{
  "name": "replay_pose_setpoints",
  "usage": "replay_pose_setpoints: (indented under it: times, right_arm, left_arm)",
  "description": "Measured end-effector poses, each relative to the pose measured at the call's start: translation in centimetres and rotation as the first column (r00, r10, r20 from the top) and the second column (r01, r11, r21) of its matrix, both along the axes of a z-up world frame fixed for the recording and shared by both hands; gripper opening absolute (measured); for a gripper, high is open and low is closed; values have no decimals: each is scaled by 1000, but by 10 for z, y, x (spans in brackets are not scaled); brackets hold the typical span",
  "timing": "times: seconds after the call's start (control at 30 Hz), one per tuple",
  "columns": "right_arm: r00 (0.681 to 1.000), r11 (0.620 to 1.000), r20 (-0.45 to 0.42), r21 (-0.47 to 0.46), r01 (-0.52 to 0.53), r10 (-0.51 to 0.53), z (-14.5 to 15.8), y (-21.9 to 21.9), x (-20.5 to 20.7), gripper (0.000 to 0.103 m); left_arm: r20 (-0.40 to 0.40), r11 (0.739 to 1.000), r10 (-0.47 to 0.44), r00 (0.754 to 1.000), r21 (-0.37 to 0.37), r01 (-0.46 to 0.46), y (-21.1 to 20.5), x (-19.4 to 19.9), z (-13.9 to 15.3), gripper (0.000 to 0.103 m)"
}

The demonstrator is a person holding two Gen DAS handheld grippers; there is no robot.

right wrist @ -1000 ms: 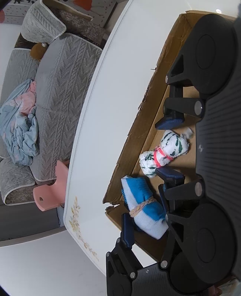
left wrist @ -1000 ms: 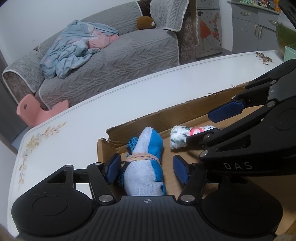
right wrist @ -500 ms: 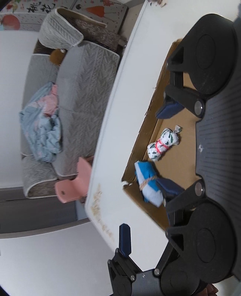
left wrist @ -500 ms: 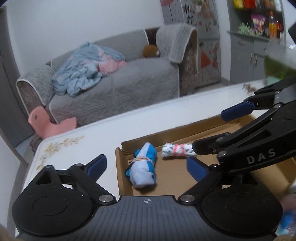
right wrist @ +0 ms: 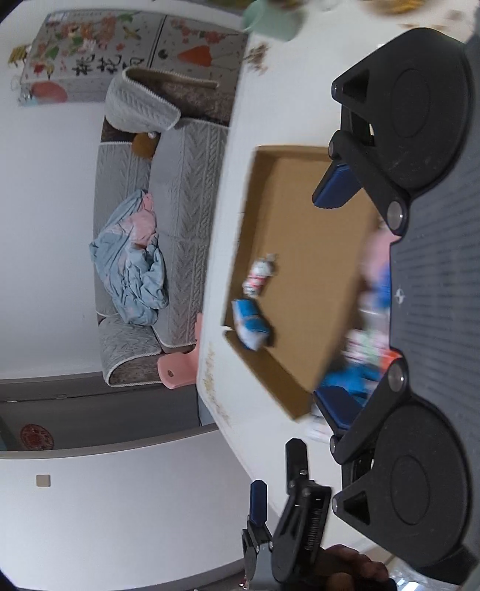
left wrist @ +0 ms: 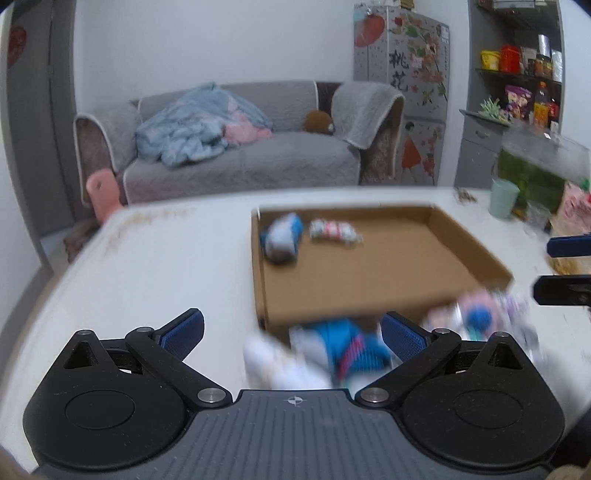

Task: Organize objects
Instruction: 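Move both tools back over the sock pile on the table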

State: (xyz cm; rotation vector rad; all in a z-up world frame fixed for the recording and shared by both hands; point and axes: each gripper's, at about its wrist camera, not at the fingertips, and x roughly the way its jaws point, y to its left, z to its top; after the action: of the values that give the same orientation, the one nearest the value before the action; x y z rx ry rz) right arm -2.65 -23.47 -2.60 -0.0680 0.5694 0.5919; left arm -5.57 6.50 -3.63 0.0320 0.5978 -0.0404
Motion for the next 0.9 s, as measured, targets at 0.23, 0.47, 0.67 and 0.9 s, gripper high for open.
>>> replay_pose_setpoints:
  times: [0.23, 0.47, 0.67, 0.9]
  right_arm:
    - [996, 996, -28, 31, -79, 80, -61, 18, -64, 100]
    - [973, 975, 76, 20, -220, 218, -73, 48, -74, 95]
    - [958, 962, 93, -62, -265, 270, -87, 72, -51, 90]
    - [966, 960, 88, -165, -225, 241, -102, 71, -31, 69]
  left_arm:
    - [-29, 997, -25, 999, -69, 22, 2, -43, -42, 97]
    - [-21, 996, -27, 999, -82, 25, 4, -53, -55, 96]
    - [-49, 993, -64, 997, -102, 59, 7, -39, -59, 98]
    - [-101, 988, -105, 989, -128, 91, -5, -26, -72, 99]
